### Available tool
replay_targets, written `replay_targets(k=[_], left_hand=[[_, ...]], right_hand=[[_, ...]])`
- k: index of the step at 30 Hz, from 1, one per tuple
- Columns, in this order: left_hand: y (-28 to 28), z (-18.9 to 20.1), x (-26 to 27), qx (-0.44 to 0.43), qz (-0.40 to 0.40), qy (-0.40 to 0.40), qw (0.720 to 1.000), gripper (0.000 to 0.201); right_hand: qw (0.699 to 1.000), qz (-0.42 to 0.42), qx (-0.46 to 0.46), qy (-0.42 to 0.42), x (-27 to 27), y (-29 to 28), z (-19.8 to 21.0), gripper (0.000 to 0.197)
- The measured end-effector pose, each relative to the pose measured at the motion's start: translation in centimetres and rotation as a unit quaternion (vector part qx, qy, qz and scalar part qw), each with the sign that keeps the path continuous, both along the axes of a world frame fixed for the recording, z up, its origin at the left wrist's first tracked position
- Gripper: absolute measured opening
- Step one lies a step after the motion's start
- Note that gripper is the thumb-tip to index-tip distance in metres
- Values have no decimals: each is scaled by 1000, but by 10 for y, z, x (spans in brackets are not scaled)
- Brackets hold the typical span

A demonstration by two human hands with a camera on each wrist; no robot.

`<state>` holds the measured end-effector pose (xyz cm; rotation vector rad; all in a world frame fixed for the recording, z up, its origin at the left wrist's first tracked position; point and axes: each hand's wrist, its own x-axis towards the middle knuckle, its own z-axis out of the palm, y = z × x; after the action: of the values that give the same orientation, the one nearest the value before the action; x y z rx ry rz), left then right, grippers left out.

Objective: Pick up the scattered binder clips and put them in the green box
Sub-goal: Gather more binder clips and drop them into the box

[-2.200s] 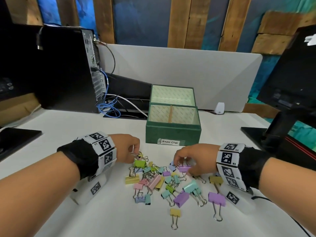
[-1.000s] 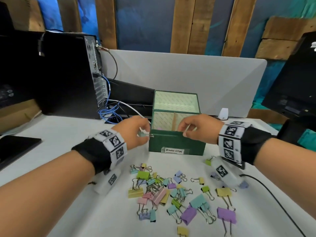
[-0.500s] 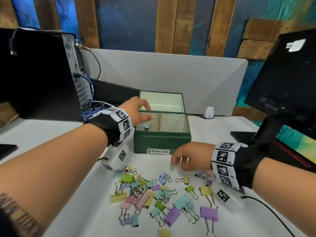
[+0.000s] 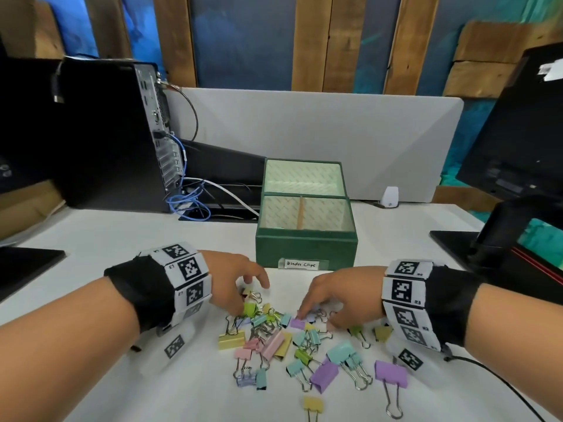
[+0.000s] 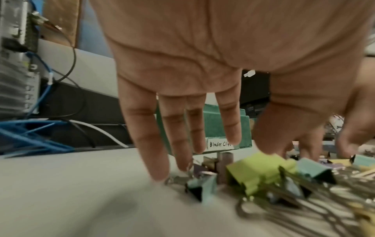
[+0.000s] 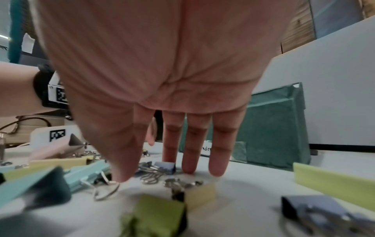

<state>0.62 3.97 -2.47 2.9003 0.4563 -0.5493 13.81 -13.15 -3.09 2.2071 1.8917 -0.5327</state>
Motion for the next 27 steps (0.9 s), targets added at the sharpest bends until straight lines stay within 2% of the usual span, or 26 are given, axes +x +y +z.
replay_targets(k=[2,6,9,11,13,20,27], left_hand=[[0,-3,-2,-11,6,3,1000,54],[-2,-7,-2,-12,11,-29,999,40],[-3,-8,2,-20,8,-37,999,39],[-5,-9,5,-11,-5,-35,999,41],[-4,-9,7,-11,-15,-32,999,43],[2,-14,9,-12,-6,-50,999,40],[9,-19,12,-28,15,-48,998,30]], right_hand=[[1000,-20,7,-11,2,-2,-1,43],[998,-47,16,-25,3,-5,-3,35],[998,-54,31,-16,1,-6,-4,45],[999,-31,22,-14,-1,-7,-4,56],[1000,-9,11,-22,-2,-6,-5,59],[999,-17,23,-27,-2,-3,-10,39],[998,-50,36,-13,1,-5,-10,30]])
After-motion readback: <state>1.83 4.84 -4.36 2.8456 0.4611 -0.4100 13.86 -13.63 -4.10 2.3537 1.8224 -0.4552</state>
